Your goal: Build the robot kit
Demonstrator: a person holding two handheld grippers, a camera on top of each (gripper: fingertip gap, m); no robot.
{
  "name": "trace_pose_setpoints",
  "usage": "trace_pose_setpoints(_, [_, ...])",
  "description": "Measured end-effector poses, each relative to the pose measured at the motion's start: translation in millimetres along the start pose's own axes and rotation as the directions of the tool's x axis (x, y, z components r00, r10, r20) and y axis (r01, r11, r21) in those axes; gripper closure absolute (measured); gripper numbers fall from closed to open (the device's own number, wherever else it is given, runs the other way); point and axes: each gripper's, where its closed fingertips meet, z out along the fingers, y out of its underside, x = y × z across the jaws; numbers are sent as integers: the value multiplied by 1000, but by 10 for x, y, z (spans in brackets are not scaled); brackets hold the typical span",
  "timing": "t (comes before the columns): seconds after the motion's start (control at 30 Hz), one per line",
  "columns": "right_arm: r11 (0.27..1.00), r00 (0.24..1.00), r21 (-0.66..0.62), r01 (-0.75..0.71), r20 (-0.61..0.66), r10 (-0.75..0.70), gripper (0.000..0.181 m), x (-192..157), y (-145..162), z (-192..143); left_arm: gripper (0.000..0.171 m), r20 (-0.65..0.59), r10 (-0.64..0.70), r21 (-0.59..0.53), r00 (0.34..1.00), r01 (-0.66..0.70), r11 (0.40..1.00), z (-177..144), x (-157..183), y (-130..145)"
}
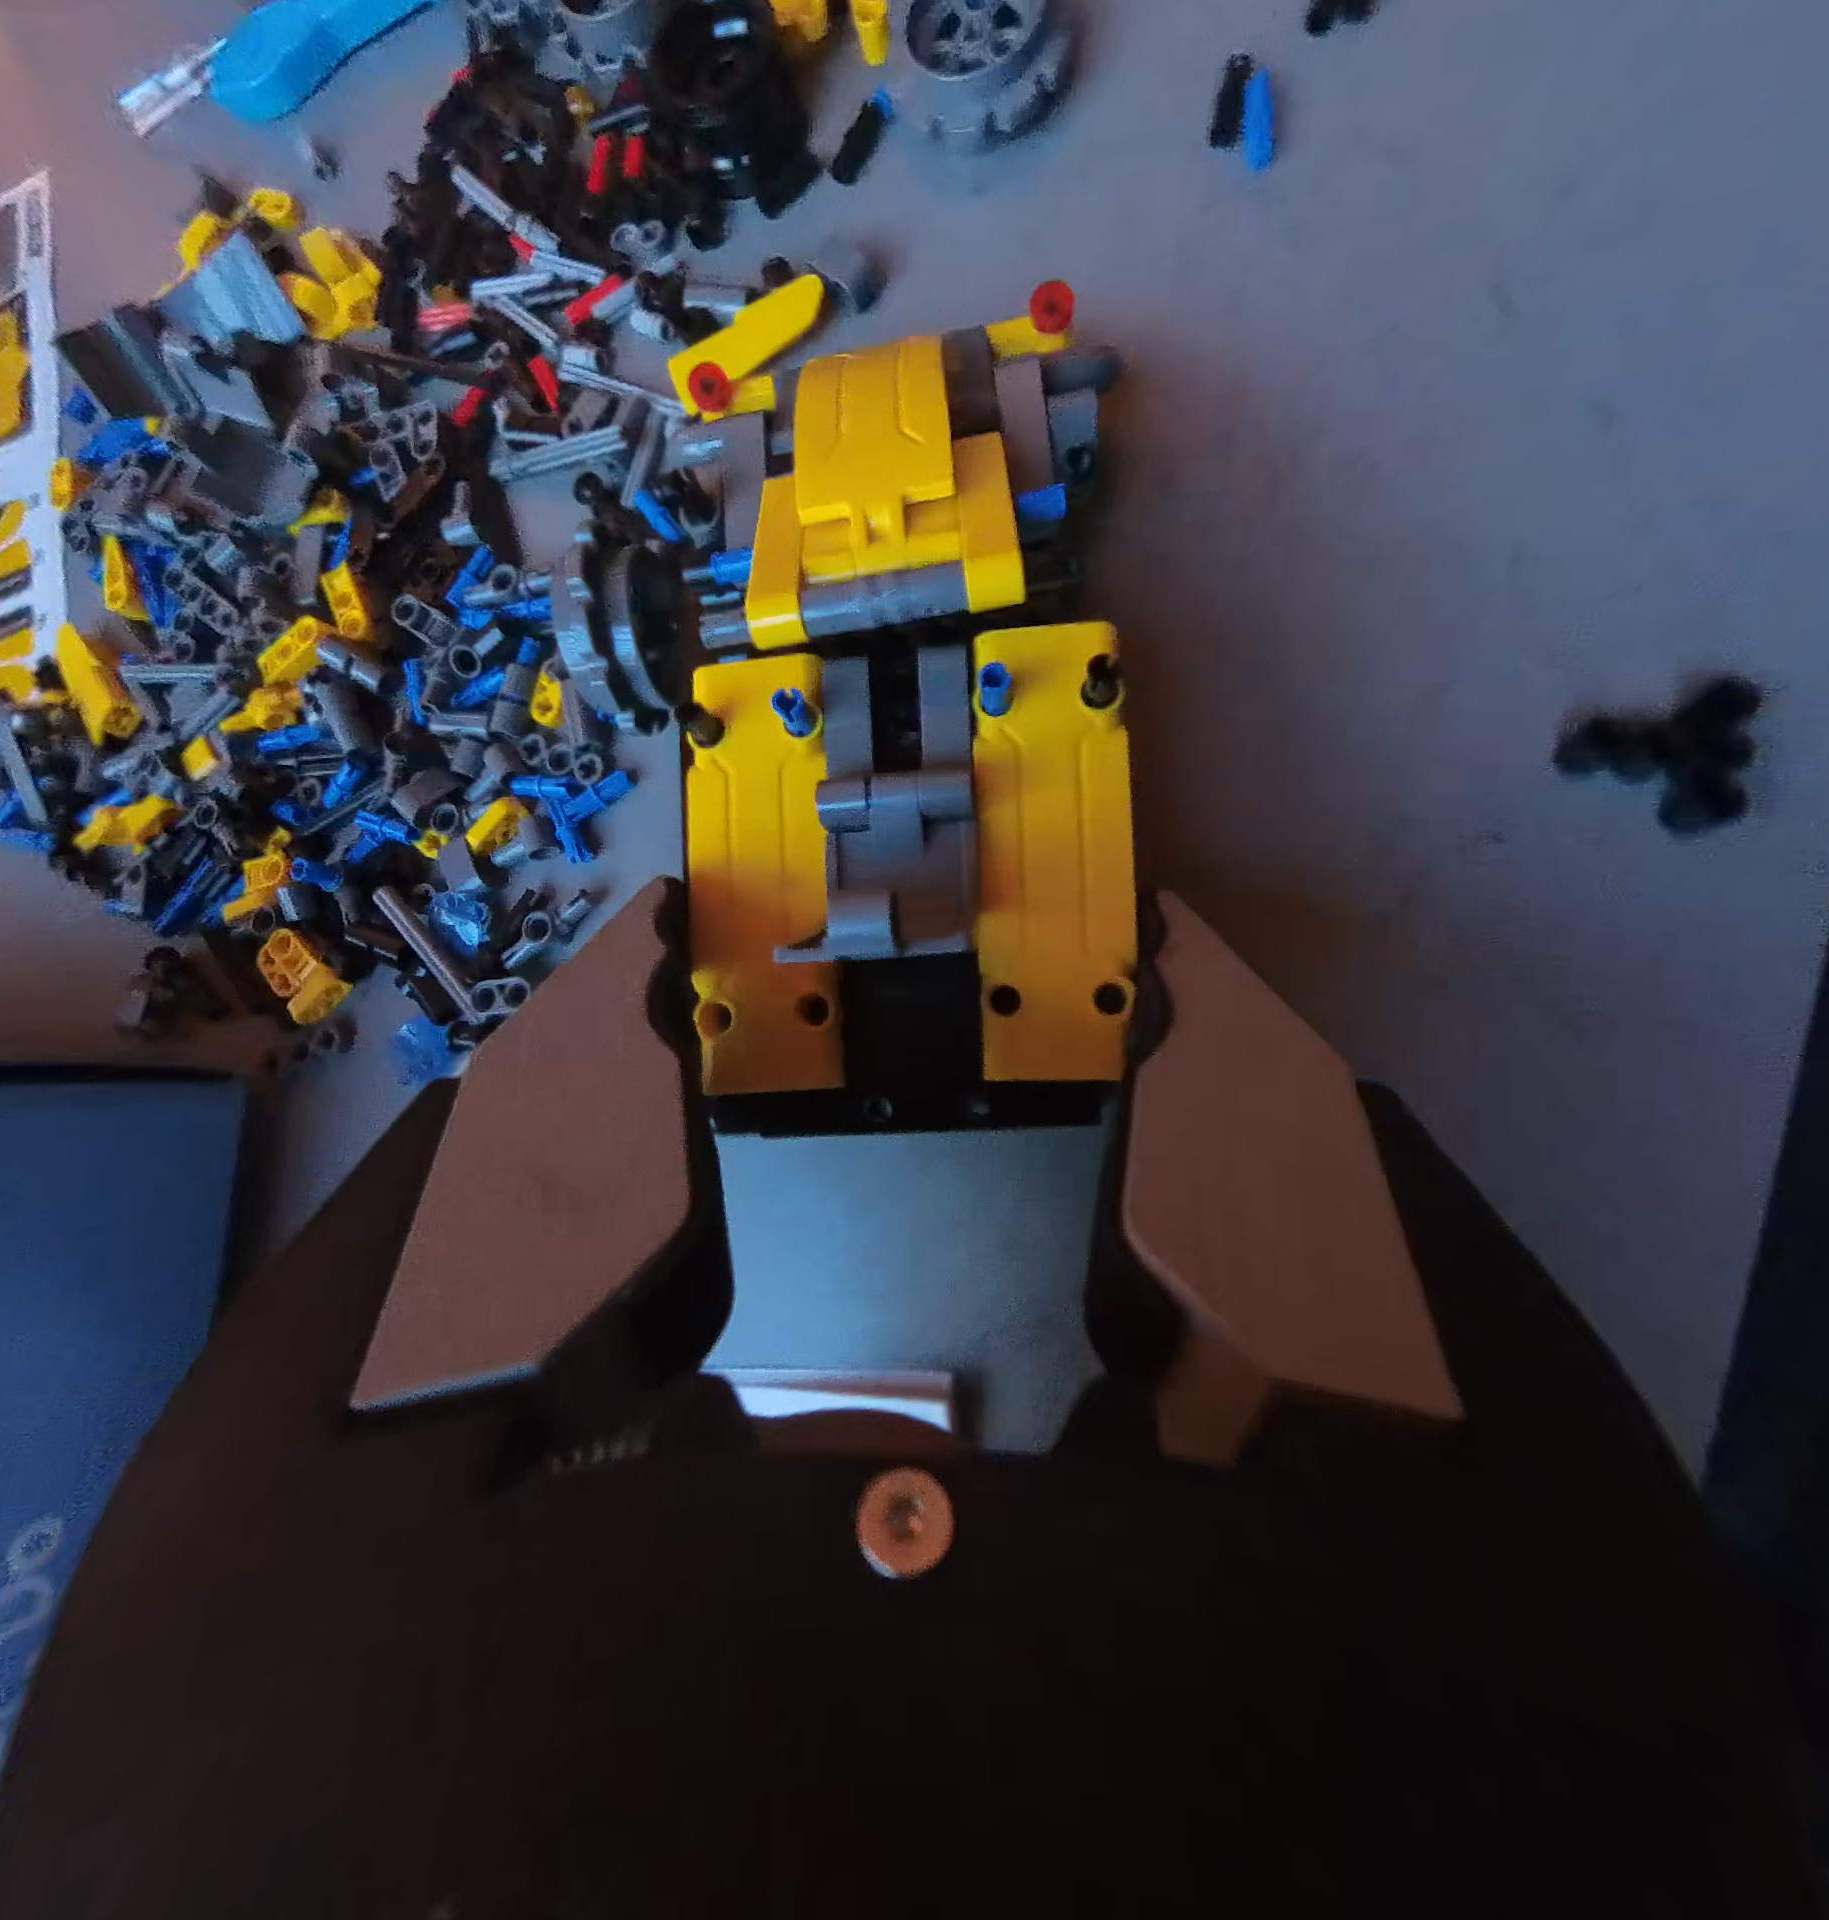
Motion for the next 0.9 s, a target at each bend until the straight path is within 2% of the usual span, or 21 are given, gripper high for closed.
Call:
trace_pose_setpoints(0.03, [1000, 1000, -21, 21, 22, -20, 133, -114, -5, 105, 89, 24, -19, -2, 1000, 19, 1000, 19, 20, -31])
trace_pose_setpoints(0.1, [994, 995, -66, 89, 53, -85, 132, -336, -5, 317, 88, 54, -37, 14, 998, 36, 999, 41, 33, -76])
trace_pose_setpoints(0.2, [974, 985, -151, 167, 63, -159, 132, -569, 64, 574, 71, 162, -38, 45, 986, 31, 999, -50, -76, -115])
trace_pose_setpoints(0.3, [957, 978, -205, 206, 67, -196, 131, -737, 135, 715, 73, 233, -36, 142, 972, 2, 990, -411, -122, -206])
trace_pose_setpoints(0.37, [944, 972, -233, 233, 71, -222, 131, -813, 191, 779, 78, 245, -84, 224, 966, 28, 974, -699, -92, -216])
trace_pose_setpoints(0.5, [924, 970, -297, 241, 68, -232, 131, -843, 327, 929, 79, 140, -208, 265, 968, 166, 950, -974, 262, -2])
trace_pose_setpoints(0.7, [895, 964, -359, 263, 70, -255, 136, -814, 344, 1164, 83, 53, -251, 260, 966, 229, 938, -1007, 883, 302])
trace_pose_setpoints(0.83, [868, 955, -399, 295, 83, -286, 138, -763, 282, 1282, 86, -29, -303, 300, 953, 297, 907, -1004, 1165, 354])
trace_pose_setpoints(0.9, [857, 951, -412, 309, 107, -291, 145, -781, 264, 1338, 91, -74, -323, 306, 944, 330, 893, -942, 1280, 360])
